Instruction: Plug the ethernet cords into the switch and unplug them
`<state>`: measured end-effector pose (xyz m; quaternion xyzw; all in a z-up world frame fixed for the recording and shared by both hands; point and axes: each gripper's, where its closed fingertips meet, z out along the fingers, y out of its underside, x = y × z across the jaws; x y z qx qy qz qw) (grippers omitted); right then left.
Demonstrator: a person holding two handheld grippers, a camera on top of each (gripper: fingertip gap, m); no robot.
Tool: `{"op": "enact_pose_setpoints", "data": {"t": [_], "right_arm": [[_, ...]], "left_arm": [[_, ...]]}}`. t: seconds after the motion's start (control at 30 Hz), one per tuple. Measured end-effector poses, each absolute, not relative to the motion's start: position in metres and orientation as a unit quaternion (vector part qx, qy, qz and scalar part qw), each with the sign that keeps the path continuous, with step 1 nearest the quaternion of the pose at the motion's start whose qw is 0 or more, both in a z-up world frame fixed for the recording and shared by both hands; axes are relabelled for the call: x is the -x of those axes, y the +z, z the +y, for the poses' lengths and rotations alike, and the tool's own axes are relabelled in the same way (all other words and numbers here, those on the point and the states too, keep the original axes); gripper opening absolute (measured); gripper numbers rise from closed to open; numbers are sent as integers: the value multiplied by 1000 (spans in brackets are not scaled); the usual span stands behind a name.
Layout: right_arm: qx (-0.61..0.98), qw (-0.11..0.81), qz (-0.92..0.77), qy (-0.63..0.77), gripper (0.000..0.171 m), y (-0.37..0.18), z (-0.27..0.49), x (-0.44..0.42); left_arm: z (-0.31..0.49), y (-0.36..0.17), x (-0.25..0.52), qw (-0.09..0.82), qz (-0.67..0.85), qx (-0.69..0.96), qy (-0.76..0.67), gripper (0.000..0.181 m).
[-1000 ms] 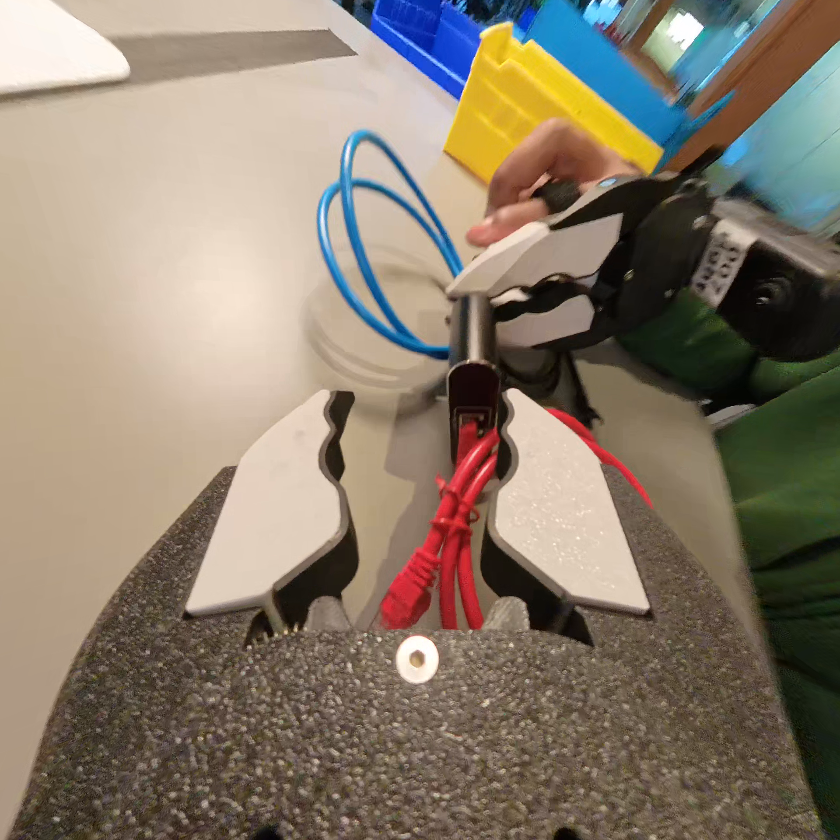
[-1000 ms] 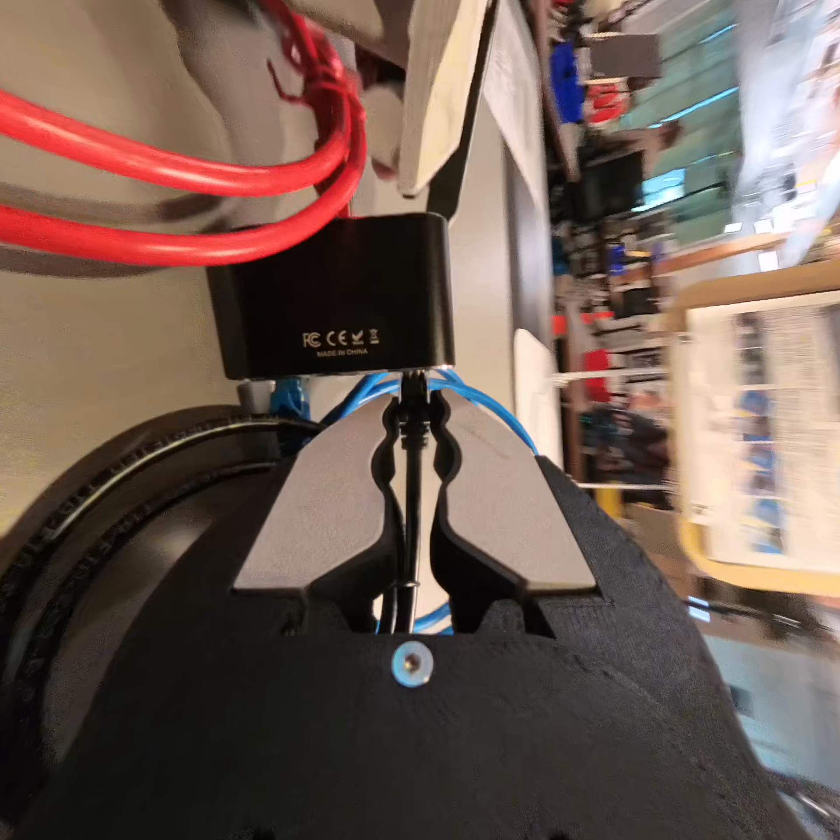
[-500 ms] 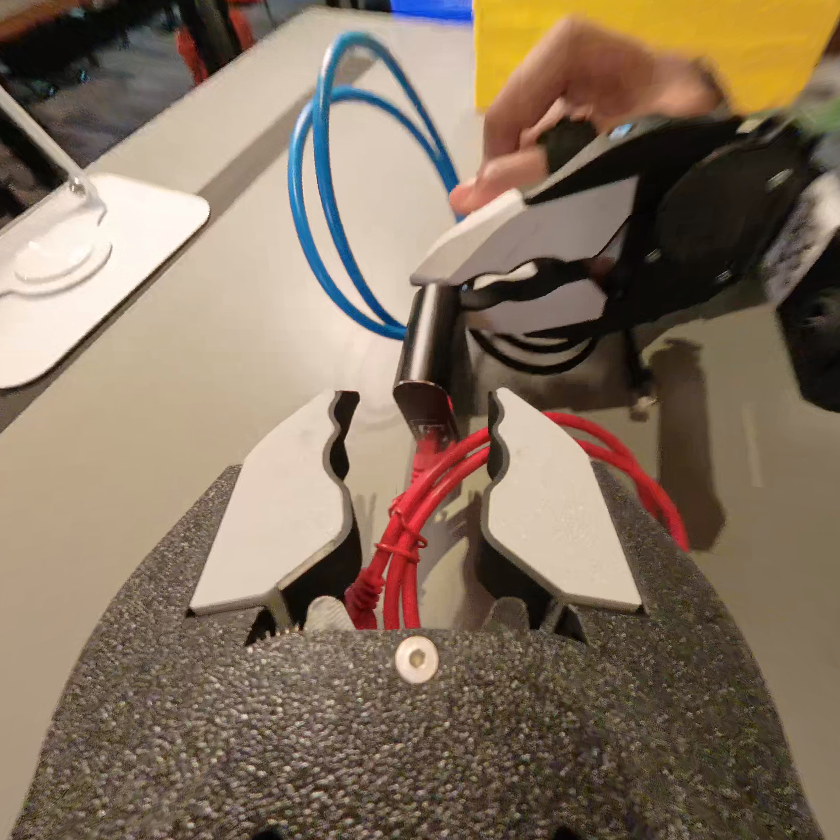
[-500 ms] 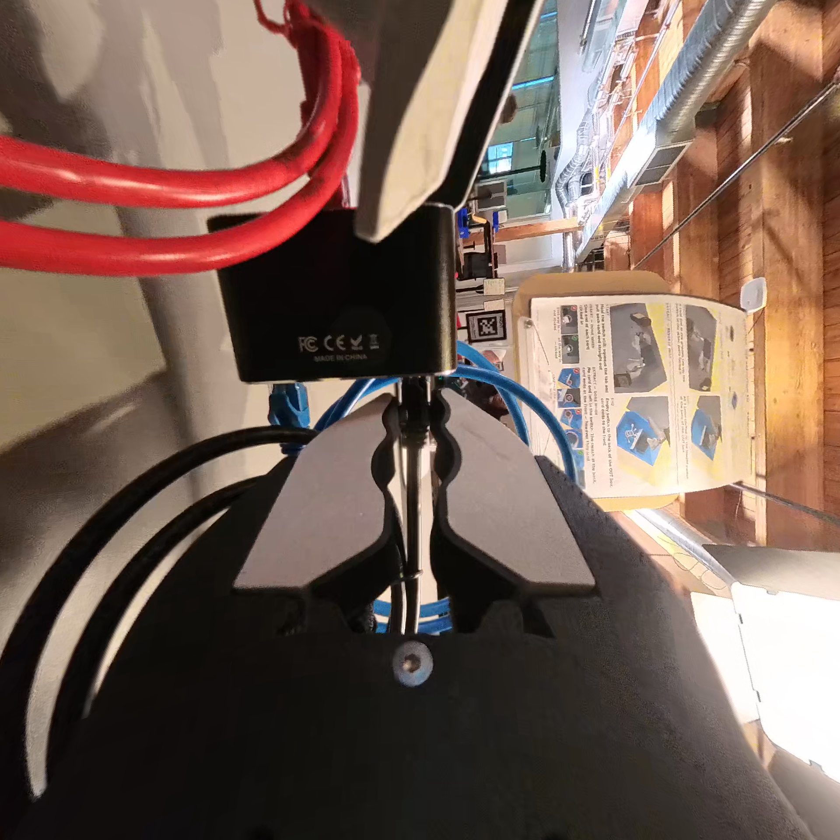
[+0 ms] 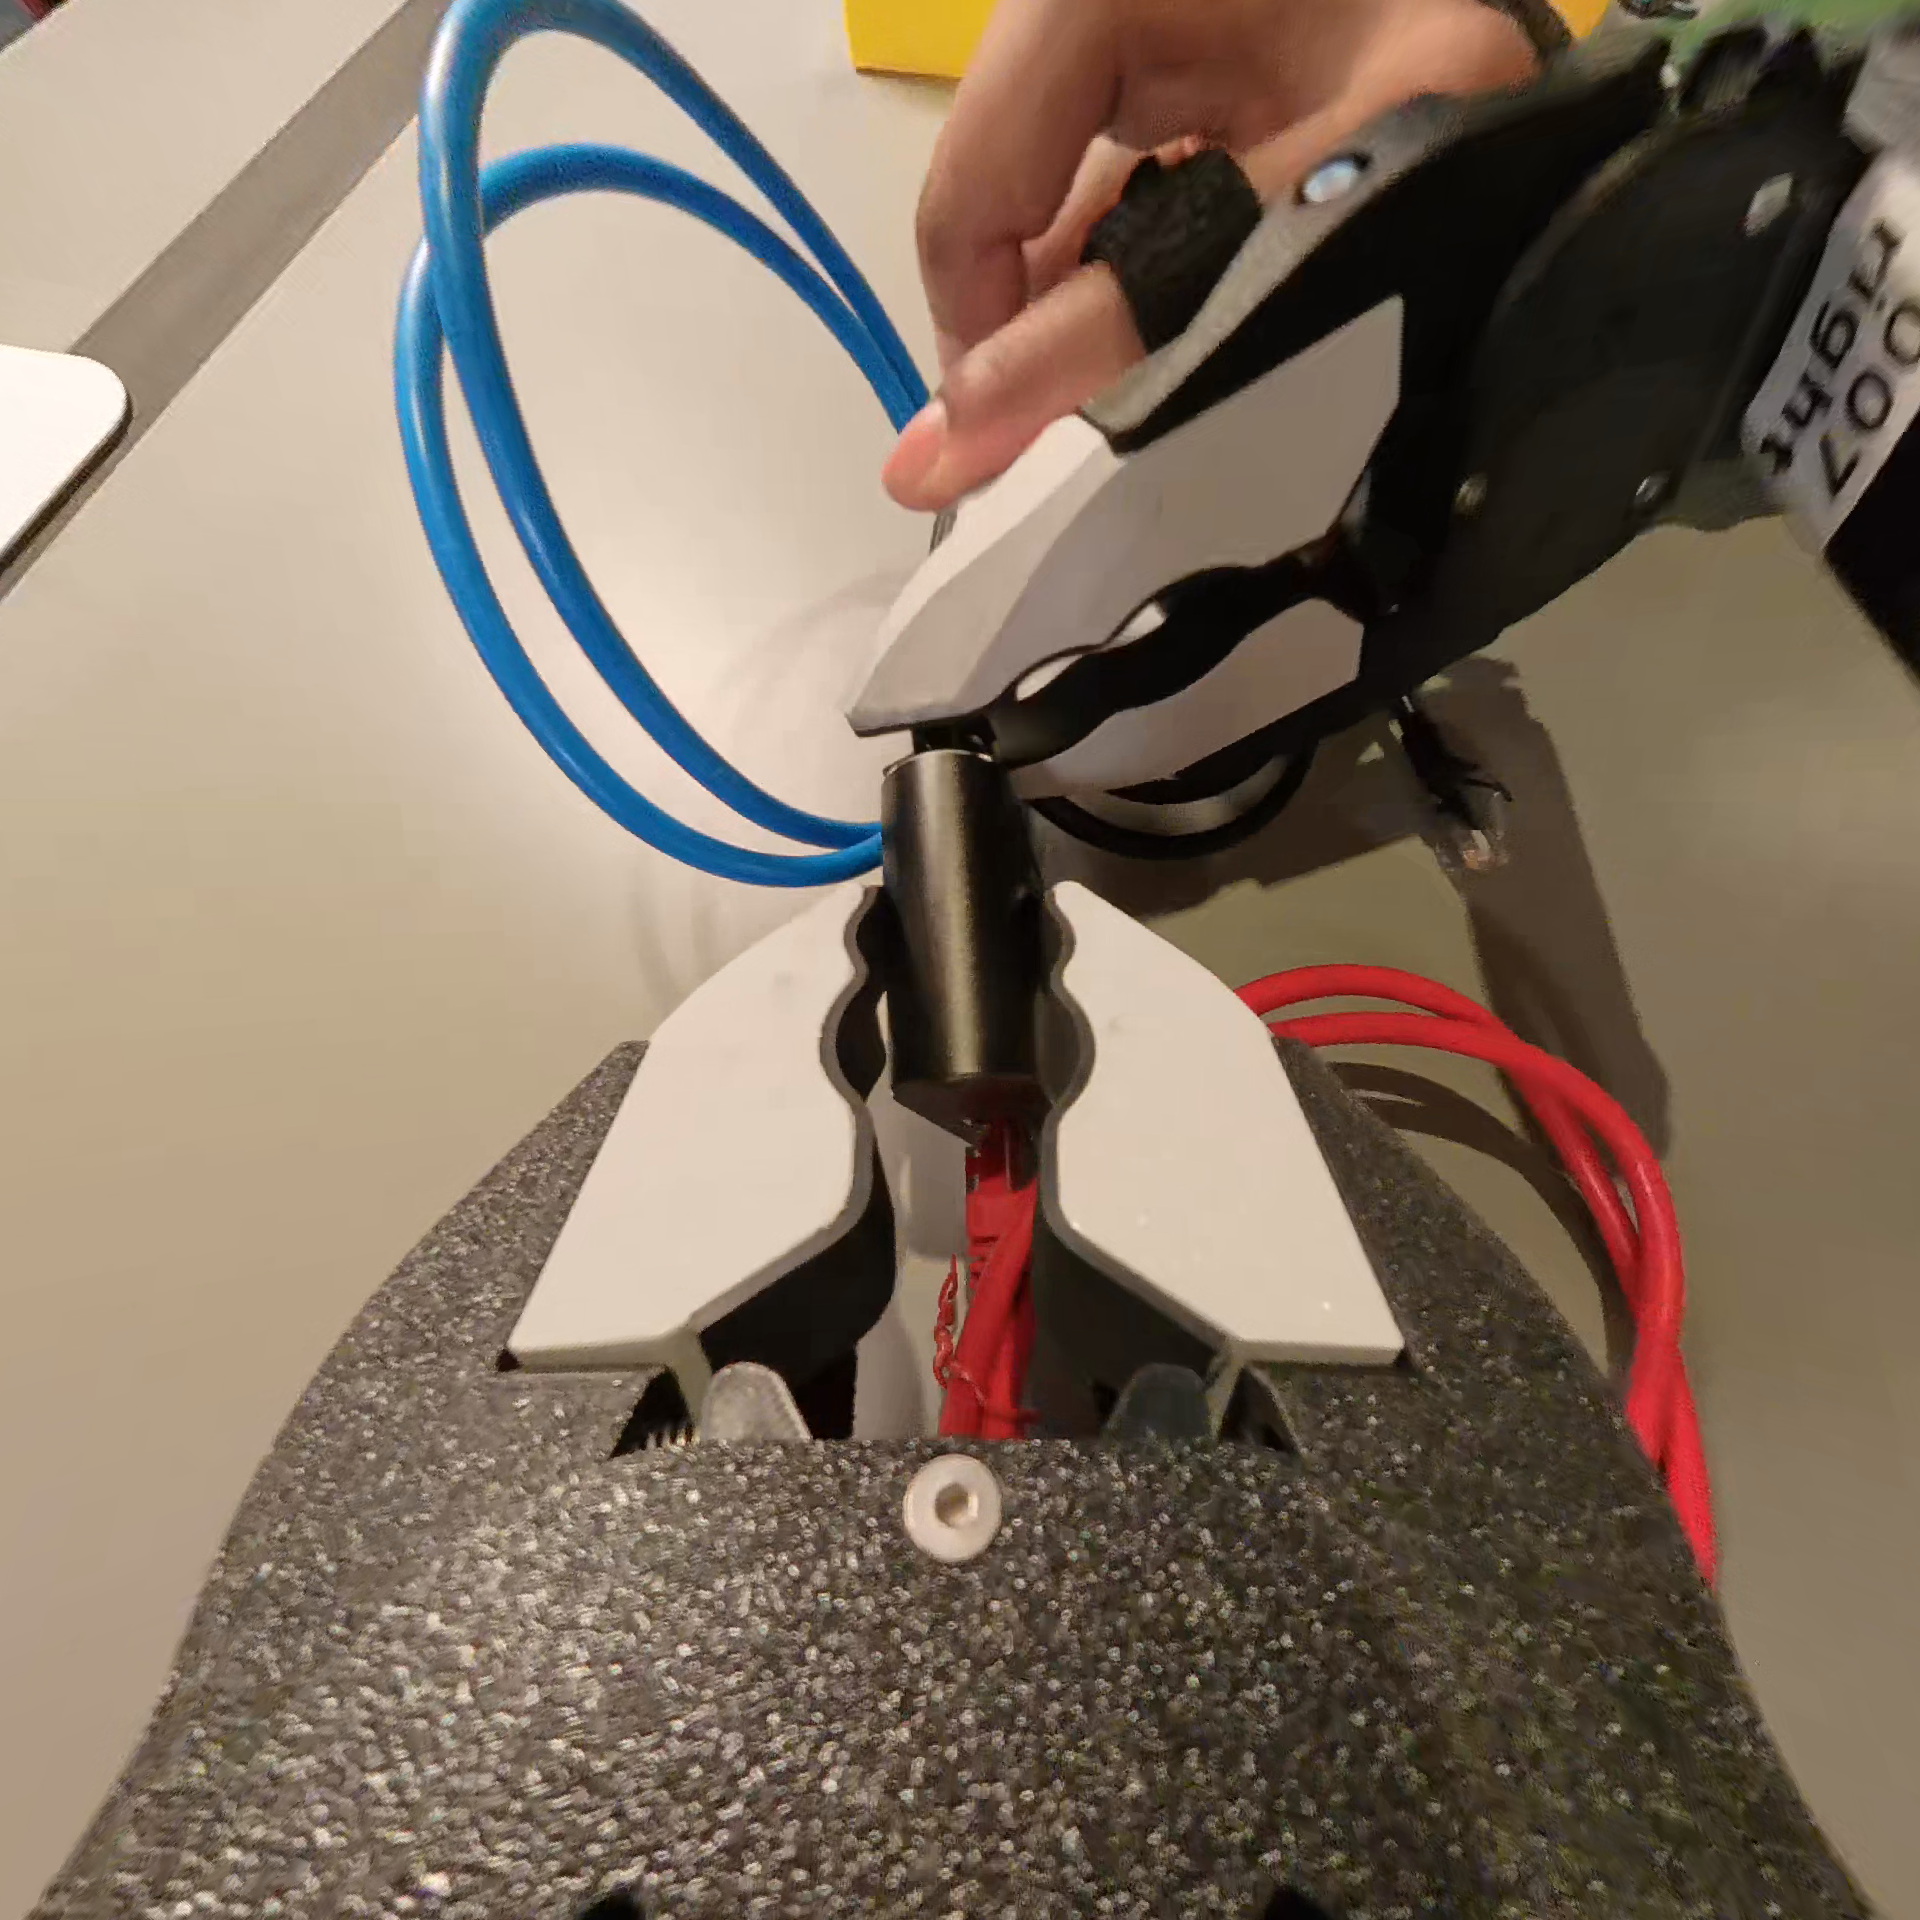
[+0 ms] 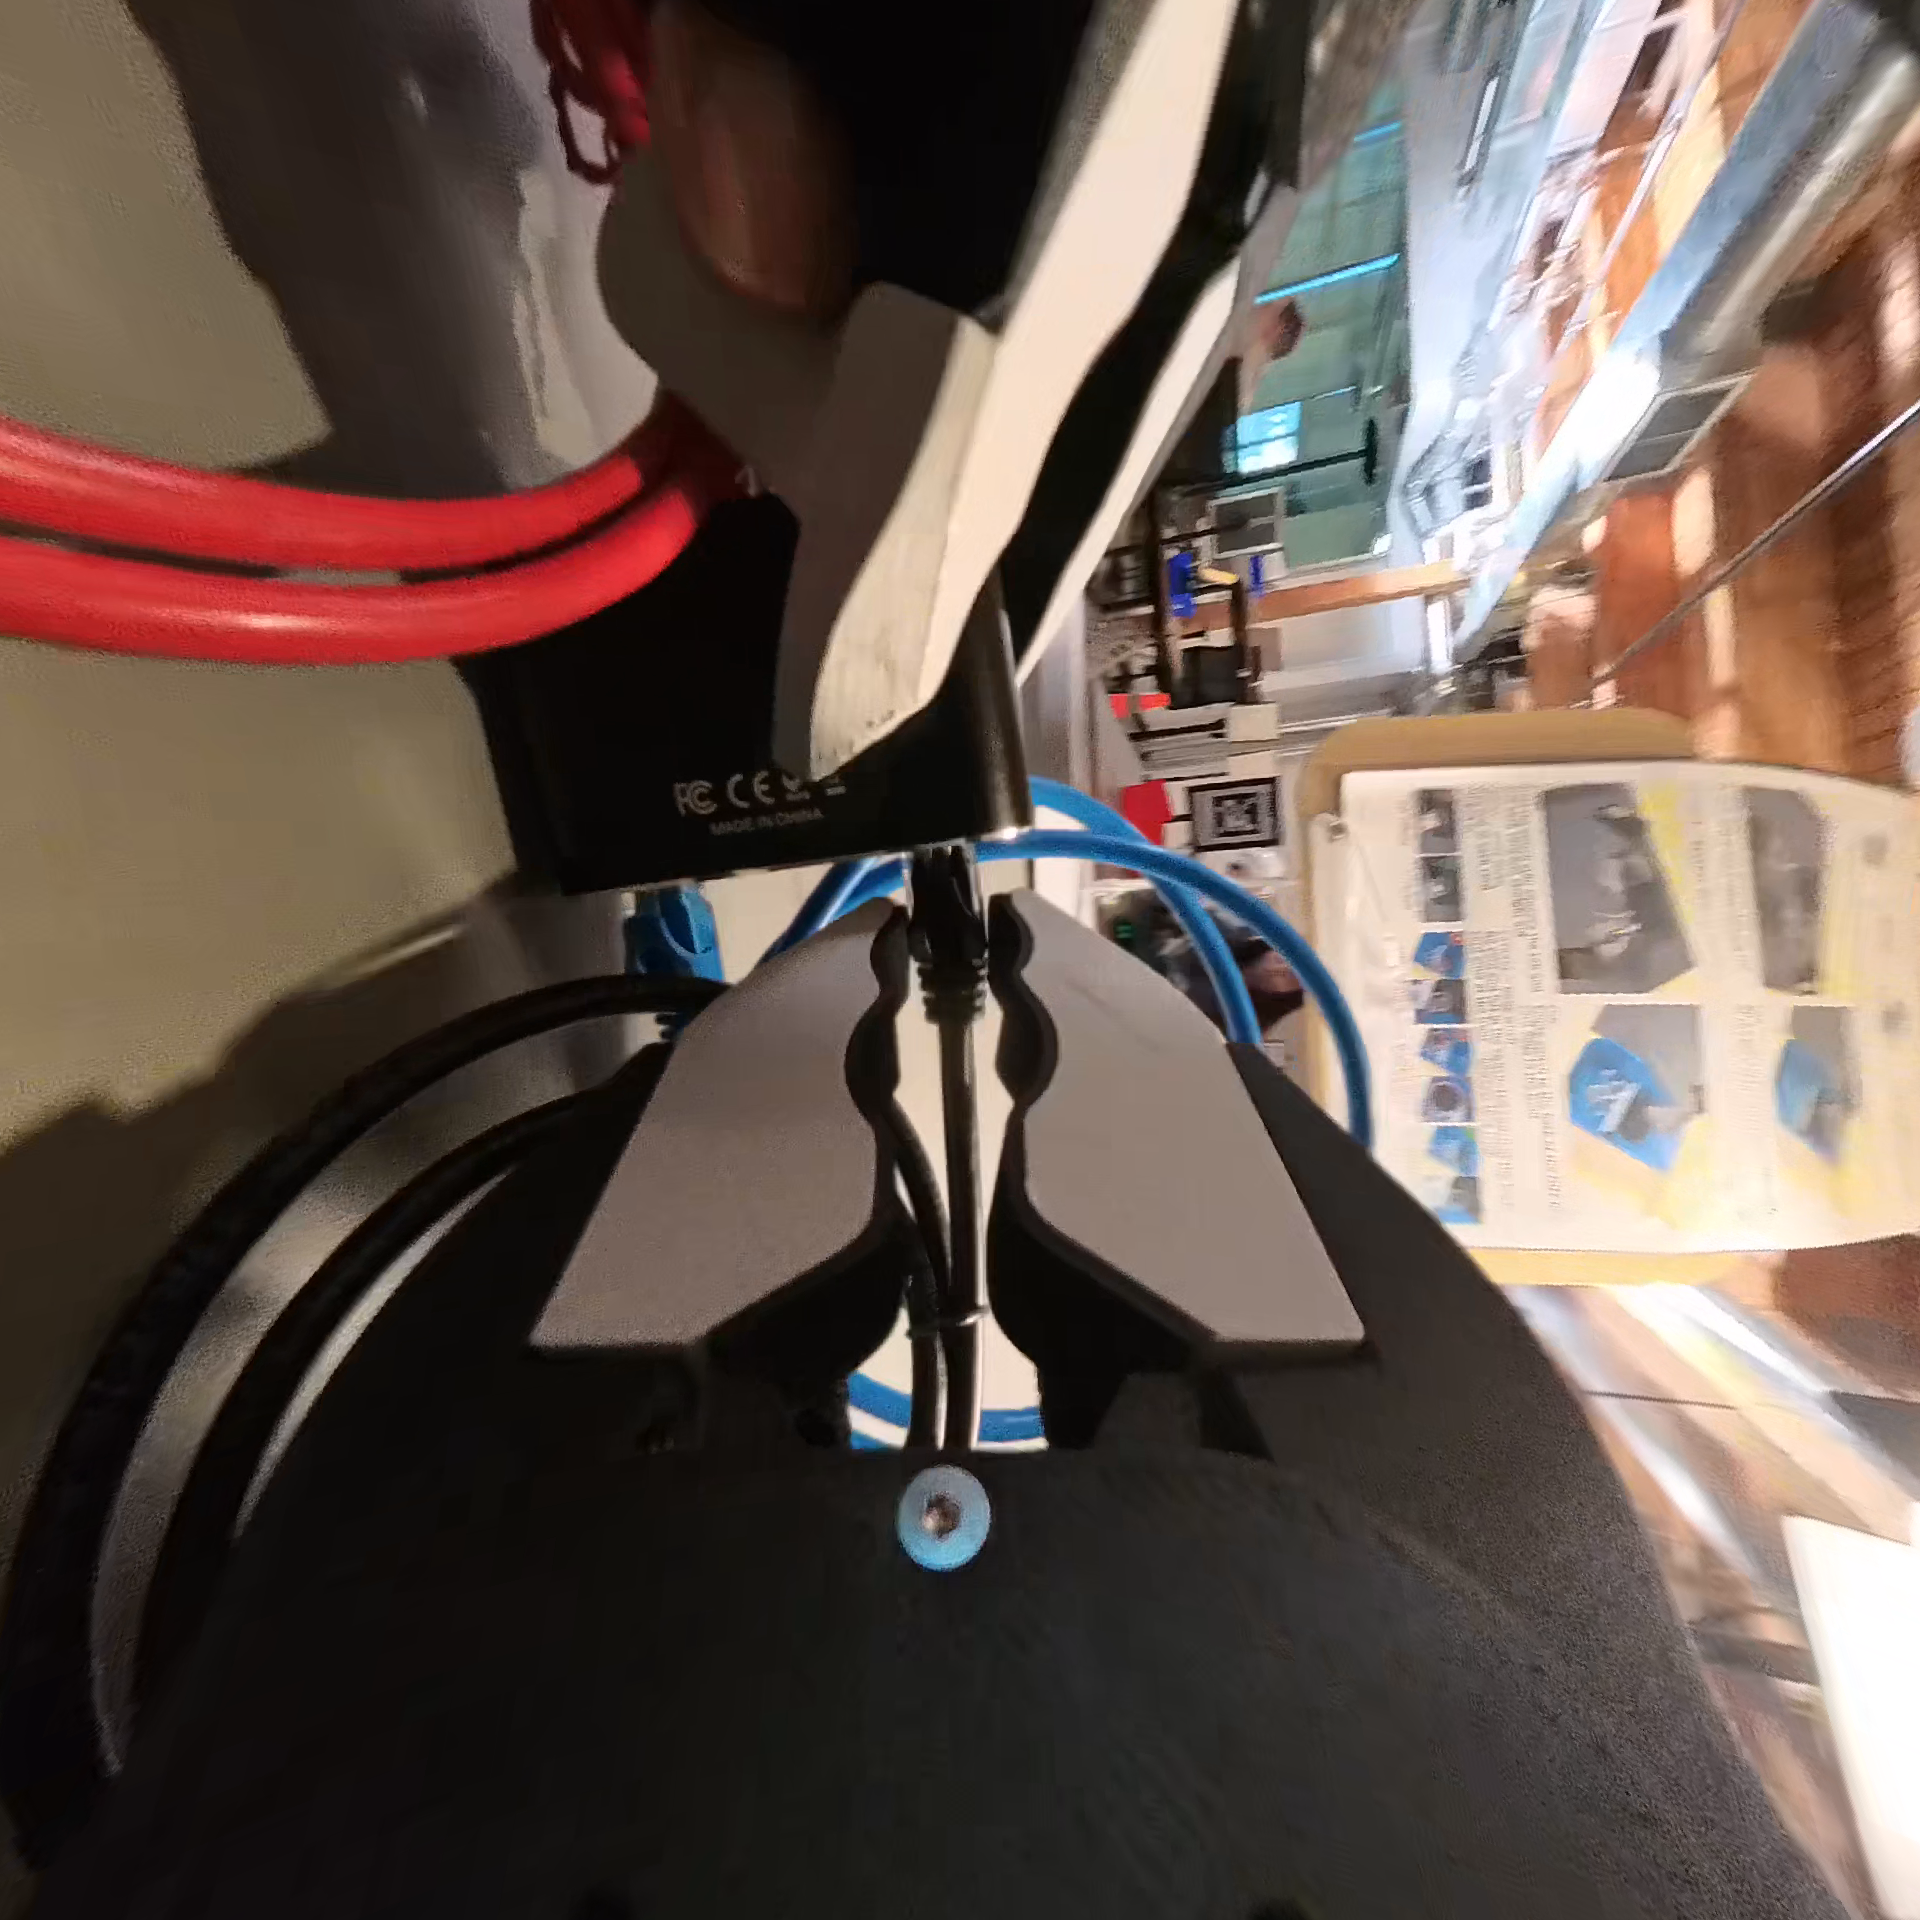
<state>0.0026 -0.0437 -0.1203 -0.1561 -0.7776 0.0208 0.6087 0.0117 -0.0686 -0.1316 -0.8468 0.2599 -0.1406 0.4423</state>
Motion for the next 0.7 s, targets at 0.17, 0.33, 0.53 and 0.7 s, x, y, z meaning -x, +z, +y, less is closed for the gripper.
{"op": "enact_pose_setpoints", "data": {"t": [0.17, 0.33, 0.53, 0.7], "right_arm": [[241, 521, -805, 150, 34, -113, -46, -16], [268, 434, -813, 280, 34, -106, -58, -34], [269, 414, -811, 313, 25, -121, -61, -42], [286, 408, -780, 378, 19, -114, -60, -43]], "left_arm": [[-69, -131, -12, 446, 317, 834, -76, 28], [-70, -131, -22, 455, 373, 807, -40, 27], [-70, -130, -30, 471, 395, 788, -43, 27], [-68, -131, -31, 475, 409, 779, -12, 28]]}}
